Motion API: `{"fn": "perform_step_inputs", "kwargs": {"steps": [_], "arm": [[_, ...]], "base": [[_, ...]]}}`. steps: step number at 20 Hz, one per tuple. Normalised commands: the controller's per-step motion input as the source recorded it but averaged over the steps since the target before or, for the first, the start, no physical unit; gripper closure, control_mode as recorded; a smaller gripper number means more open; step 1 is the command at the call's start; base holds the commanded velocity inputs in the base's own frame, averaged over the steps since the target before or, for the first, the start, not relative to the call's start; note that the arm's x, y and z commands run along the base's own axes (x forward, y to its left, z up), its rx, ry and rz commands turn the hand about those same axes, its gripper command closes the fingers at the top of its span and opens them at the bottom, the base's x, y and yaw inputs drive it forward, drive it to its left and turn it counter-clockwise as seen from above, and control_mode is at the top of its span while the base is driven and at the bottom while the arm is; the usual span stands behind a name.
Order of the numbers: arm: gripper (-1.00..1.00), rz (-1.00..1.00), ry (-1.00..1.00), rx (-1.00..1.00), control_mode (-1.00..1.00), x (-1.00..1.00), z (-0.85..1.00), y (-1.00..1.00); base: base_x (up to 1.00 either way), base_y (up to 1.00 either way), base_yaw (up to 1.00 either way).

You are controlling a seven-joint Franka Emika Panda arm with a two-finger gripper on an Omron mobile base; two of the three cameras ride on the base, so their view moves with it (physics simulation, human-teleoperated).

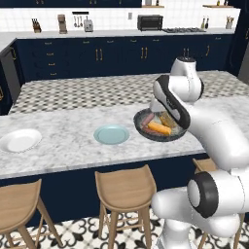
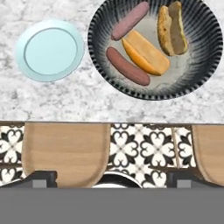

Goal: Place one bun and one sausage from the bowl on each plate.

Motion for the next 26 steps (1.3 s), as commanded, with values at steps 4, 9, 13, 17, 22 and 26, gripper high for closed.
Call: {"fn": "perform_step_inputs", "kwargs": {"steps": [4,9,13,17,22,26], "arm": [[-1.0,-0.01,0.11,-0.12,-1.0,0.86,-0.51,-0.34],[-1.0,-0.02,0.07,-0.16,-1.0,0.59,-0.44,-0.46],[-1.0,-0.02,0.04,-0.13,-1.0,0.63,-0.46,-0.29],[-1.0,0.0,-0.03,-0.1,-1.0,0.46,-0.52,-0.38],[-1.0,0.0,-0.17,-0.07,-1.0,0.2,-0.49,-0.34],[-1.0,0.0,-0.22,-0.04,-1.0,0.02,-0.27,-0.13]], "base": [[0.0,0.0,0.0],[0.0,0.0,0.0],[0.0,0.0,0.0],[0.0,0.0,0.0],[0.0,0.0,0.0],[0.0,0.0,0.0]]}}
